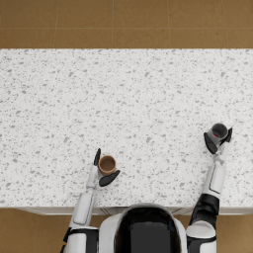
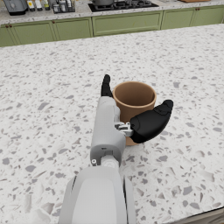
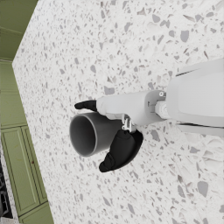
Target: Pick up two cups and pour the berry on the right into the cup on the left
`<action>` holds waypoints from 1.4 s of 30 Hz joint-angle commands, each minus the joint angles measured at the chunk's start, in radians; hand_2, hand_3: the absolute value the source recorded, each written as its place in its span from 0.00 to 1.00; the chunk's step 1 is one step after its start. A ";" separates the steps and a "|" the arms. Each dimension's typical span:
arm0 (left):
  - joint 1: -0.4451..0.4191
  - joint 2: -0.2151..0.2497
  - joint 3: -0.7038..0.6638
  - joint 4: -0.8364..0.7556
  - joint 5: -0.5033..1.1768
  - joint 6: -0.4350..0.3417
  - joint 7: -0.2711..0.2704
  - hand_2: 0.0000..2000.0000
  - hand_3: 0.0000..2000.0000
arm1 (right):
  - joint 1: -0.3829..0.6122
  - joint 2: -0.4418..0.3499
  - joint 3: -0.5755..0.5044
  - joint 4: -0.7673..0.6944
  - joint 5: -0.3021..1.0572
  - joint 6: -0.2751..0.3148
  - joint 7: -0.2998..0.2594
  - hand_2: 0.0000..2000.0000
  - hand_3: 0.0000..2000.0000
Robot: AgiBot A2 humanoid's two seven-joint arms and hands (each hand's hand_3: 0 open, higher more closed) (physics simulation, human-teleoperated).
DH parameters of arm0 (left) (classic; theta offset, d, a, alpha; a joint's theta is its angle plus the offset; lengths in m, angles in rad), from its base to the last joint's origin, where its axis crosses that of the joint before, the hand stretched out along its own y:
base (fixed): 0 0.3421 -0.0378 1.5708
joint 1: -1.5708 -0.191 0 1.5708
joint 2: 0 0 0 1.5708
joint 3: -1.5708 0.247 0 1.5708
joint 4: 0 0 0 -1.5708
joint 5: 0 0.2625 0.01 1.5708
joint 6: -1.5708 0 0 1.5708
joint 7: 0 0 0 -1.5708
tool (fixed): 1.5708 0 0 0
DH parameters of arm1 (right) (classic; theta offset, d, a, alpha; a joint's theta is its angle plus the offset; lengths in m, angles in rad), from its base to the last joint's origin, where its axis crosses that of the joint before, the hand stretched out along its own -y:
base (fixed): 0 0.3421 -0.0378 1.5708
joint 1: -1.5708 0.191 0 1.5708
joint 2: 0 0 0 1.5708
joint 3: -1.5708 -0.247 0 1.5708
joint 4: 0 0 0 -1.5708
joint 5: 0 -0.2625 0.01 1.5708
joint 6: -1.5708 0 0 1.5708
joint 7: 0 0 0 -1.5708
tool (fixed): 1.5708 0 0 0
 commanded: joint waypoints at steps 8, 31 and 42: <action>0.026 0.023 0.014 0.063 0.000 0.000 0.000 0.00 0.00 | 0.058 0.002 0.006 -0.057 0.000 -0.003 0.000 0.00 0.00; 0.310 0.224 0.145 0.047 0.000 -0.032 -0.002 1.00 0.64 | -0.151 -0.063 0.257 0.828 0.000 0.081 0.003 1.00 0.64; 0.375 0.274 0.191 0.100 0.346 -0.034 -0.002 1.00 0.64 | -0.134 -0.087 0.367 1.013 0.284 0.099 0.005 1.00 0.64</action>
